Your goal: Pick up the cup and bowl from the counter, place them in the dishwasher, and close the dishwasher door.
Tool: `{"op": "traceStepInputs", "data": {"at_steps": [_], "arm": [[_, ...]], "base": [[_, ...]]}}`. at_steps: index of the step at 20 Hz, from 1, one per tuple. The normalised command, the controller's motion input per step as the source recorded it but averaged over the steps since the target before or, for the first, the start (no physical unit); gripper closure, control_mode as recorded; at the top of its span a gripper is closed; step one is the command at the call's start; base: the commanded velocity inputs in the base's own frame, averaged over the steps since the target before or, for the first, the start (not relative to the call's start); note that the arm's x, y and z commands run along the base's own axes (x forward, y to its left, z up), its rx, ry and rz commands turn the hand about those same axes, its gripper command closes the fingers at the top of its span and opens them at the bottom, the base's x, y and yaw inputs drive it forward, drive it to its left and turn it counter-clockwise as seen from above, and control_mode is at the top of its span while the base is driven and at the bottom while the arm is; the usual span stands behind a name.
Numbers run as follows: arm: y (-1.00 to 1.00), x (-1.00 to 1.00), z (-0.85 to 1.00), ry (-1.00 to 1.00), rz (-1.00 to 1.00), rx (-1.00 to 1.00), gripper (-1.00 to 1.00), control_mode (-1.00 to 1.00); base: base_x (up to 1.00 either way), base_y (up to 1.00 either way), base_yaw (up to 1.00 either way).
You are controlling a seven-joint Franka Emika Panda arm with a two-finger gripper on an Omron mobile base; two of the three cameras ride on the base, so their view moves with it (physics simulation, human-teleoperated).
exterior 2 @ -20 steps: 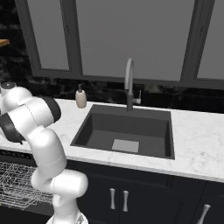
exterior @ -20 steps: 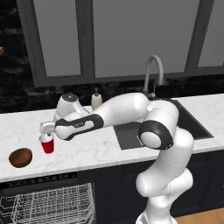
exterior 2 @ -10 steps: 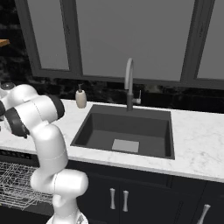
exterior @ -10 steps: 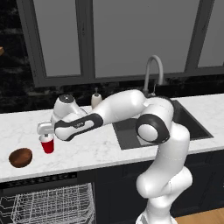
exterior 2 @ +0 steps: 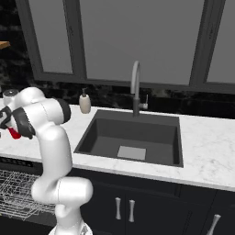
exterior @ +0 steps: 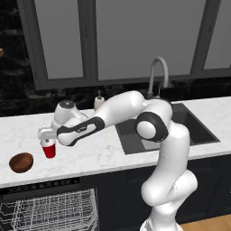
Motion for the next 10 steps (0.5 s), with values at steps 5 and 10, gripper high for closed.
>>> {"op": "traceStepInputs", "data": {"at_steps": [5,10], "arm": [[0.0,0.1,-0.27,0.0,-0.04,0.0,-1.0,-1.0],[0.0,0.0,-0.22,0.0,-0.02,0.0,-1.0,-1.0]], "base": [[0.0,0.0,0.0],[0.0,0.0,0.0]]}}
